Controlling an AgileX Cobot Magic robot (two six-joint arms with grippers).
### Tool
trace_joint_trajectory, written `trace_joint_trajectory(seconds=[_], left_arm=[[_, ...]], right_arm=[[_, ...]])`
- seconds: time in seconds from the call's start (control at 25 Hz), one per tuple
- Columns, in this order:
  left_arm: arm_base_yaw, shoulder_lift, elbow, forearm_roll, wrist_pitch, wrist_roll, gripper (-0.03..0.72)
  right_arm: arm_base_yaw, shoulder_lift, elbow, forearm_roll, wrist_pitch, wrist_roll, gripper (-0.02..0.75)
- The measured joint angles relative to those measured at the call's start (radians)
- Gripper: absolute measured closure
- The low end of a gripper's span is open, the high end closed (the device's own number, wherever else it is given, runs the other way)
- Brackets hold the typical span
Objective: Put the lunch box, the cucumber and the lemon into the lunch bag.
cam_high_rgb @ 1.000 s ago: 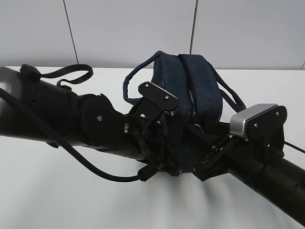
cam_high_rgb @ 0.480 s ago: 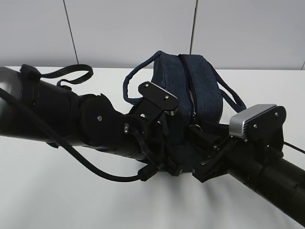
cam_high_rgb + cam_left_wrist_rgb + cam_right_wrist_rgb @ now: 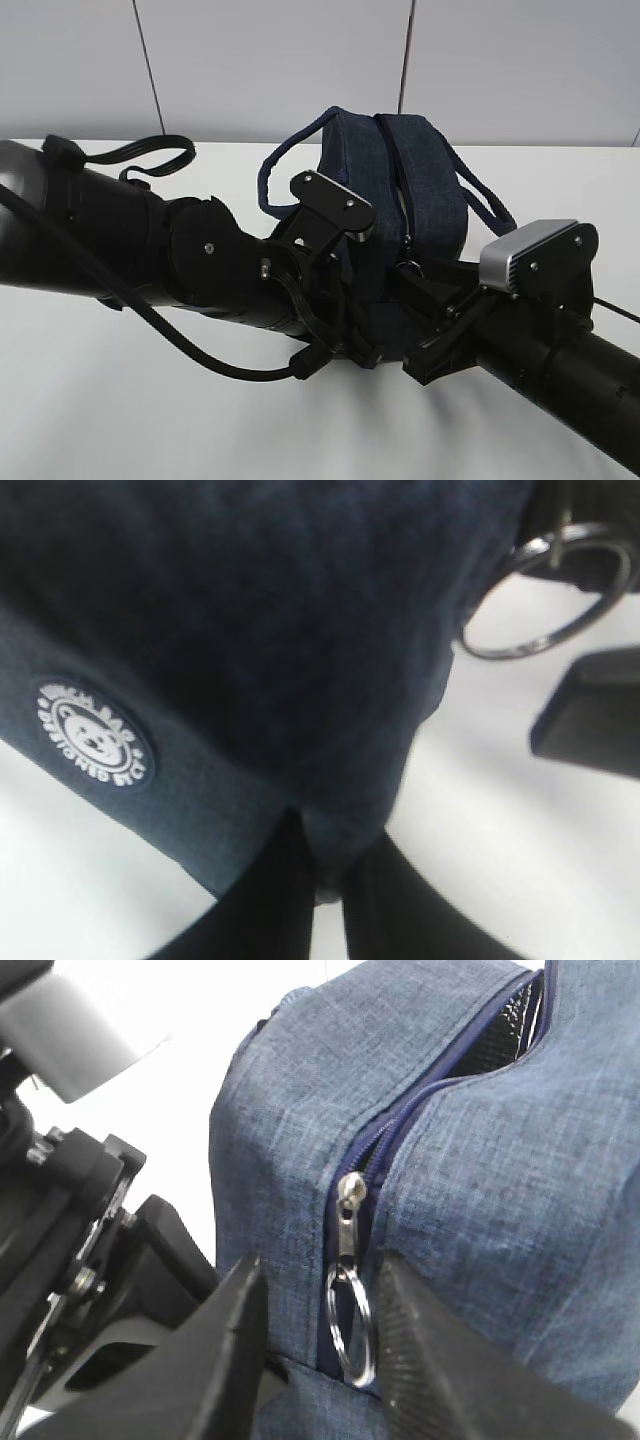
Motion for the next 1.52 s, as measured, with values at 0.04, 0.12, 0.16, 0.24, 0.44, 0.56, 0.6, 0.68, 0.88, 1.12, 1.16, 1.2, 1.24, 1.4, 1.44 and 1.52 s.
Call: trace_joint_trajectory(seconds=[0.04, 0.12, 0.16, 0.24, 0.44, 0.56, 0.6, 0.68, 0.88, 1.12, 1.16, 1.2, 1.24, 1.4, 1.44, 1.52], left_arm=[[0.0, 0.0, 0.0, 0.0, 0.0, 0.0, 0.678], [0.0, 0.0, 0.0, -0.001, 0.0, 0.0, 0.678], [0.0, 0.0, 0.0, -0.001, 0.0, 0.0, 0.678], [0.0, 0.0, 0.0, -0.002, 0.0, 0.0, 0.678], [0.0, 0.0, 0.0, -0.003, 0.0, 0.0, 0.678], [0.0, 0.0, 0.0, -0.005, 0.0, 0.0, 0.678], [0.0, 0.0, 0.0, -0.005, 0.0, 0.0, 0.678], [0.0, 0.0, 0.0, -0.005, 0.0, 0.0, 0.678], [0.0, 0.0, 0.0, -0.005, -0.003, 0.0, 0.678], [-0.002, 0.0, 0.0, -0.005, -0.003, 0.0, 0.678], [-0.002, 0.0, 0.0, -0.005, -0.003, 0.0, 0.678], [-0.002, 0.0, 0.0, -0.005, -0.003, 0.0, 0.678], [-0.002, 0.0, 0.0, -0.007, -0.003, 0.0, 0.678], [-0.002, 0.0, 0.0, -0.007, -0.004, 0.0, 0.678], [-0.002, 0.0, 0.0, -0.007, -0.004, 0.0, 0.678], [-0.002, 0.0, 0.0, -0.007, -0.004, 0.0, 0.678]], right_arm=[[0.0, 0.0, 0.0, 0.0, 0.0, 0.0, 0.461], [0.0, 0.0, 0.0, 0.0, 0.0, 0.0, 0.468], [0.0, 0.0, 0.0, 0.0, 0.002, 0.0, 0.479], [0.0, 0.0, 0.0, 0.0, 0.002, 0.0, 0.509], [0.0, 0.0, 0.0, 0.0, 0.002, 0.0, 0.584], [0.0, 0.0, 0.0, 0.0, 0.004, 0.0, 0.64], [0.0, 0.0, 0.0, 0.0, 0.004, 0.0, 0.665], [0.0, 0.0, 0.0, 0.012, 0.006, 0.0, 0.716], [0.0, 0.0, 0.0, 0.03, 0.006, 0.0, 0.738], [0.0, -0.014, 0.031, 0.032, -0.005, 0.006, 0.738], [0.0, -0.026, 0.034, 0.032, -0.005, 0.008, 0.738], [0.0, -0.041, 0.036, 0.033, -0.002, 0.01, 0.738], [0.0, -0.058, 0.037, 0.033, 0.005, 0.01, 0.738], [0.0, -0.106, 0.038, 0.034, 0.047, 0.013, 0.738], [0.0, -0.114, 0.038, 0.034, 0.056, 0.013, 0.738], [0.0, -0.126, 0.038, 0.034, 0.07, 0.013, 0.738]])
